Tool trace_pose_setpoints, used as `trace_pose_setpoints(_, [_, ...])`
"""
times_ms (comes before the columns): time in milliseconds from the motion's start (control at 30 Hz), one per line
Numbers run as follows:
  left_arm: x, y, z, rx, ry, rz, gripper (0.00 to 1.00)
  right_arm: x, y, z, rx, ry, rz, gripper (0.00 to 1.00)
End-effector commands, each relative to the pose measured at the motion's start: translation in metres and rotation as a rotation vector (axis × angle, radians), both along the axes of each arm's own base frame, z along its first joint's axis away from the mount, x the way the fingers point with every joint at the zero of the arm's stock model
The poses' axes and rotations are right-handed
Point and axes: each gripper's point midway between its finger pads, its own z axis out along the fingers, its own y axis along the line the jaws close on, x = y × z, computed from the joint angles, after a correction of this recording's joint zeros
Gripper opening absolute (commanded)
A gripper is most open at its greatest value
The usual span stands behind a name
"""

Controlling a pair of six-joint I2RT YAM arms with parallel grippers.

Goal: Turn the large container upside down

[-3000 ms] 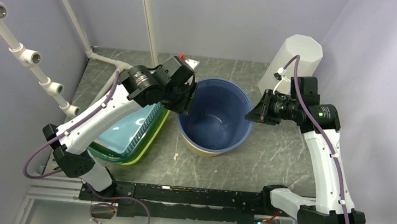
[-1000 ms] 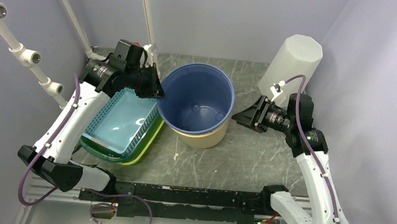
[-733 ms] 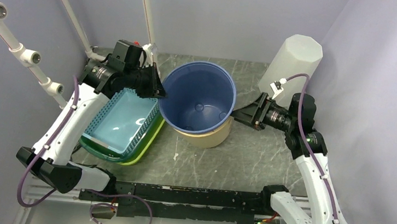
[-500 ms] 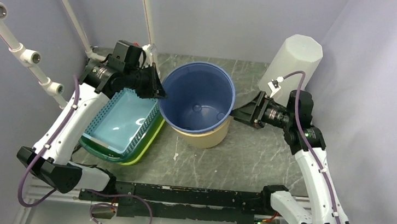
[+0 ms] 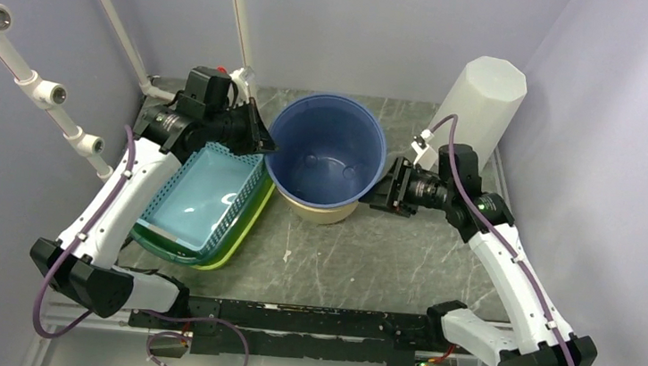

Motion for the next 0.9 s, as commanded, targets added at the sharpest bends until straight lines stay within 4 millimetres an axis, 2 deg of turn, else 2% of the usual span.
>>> trace_pose_setpoints(0, [-0.049, -0.045, 0.1, -0.343, -0.149, -0.274, 0.03, 0.017, -0.002, 0.0, -0.037, -0.059, -0.053, 0.52])
trace_pose_setpoints(133, [-0.05, -0.045, 0.102, -0.36, -0.153, -0.27, 0.03, 0.014, 0.004, 0.017, 0.023, -0.111, -0.027, 0.53])
trace_pose_setpoints(267, [-0.044, -0.037, 0.088, -0.294, -0.127, -0.212, 0.03, 0.003, 0.021, 0.057, 0.207, -0.2, 0.05, 0.57])
trace_pose_setpoints(333, [-0.042, -0.036, 0.085, -0.282, -0.12, -0.195, 0.03, 0.0, 0.023, 0.066, 0.257, -0.215, 0.059, 0.59])
trace_pose_setpoints(600, [-0.039, -0.03, 0.075, -0.25, -0.1, -0.148, 0.03, 0.0, 0.023, 0.072, 0.294, -0.243, 0.039, 0.62])
trace_pose_setpoints(867, [-0.037, -0.029, 0.073, -0.255, -0.088, -0.125, 0.03, 0.003, 0.019, 0.085, 0.35, -0.299, -0.019, 0.71])
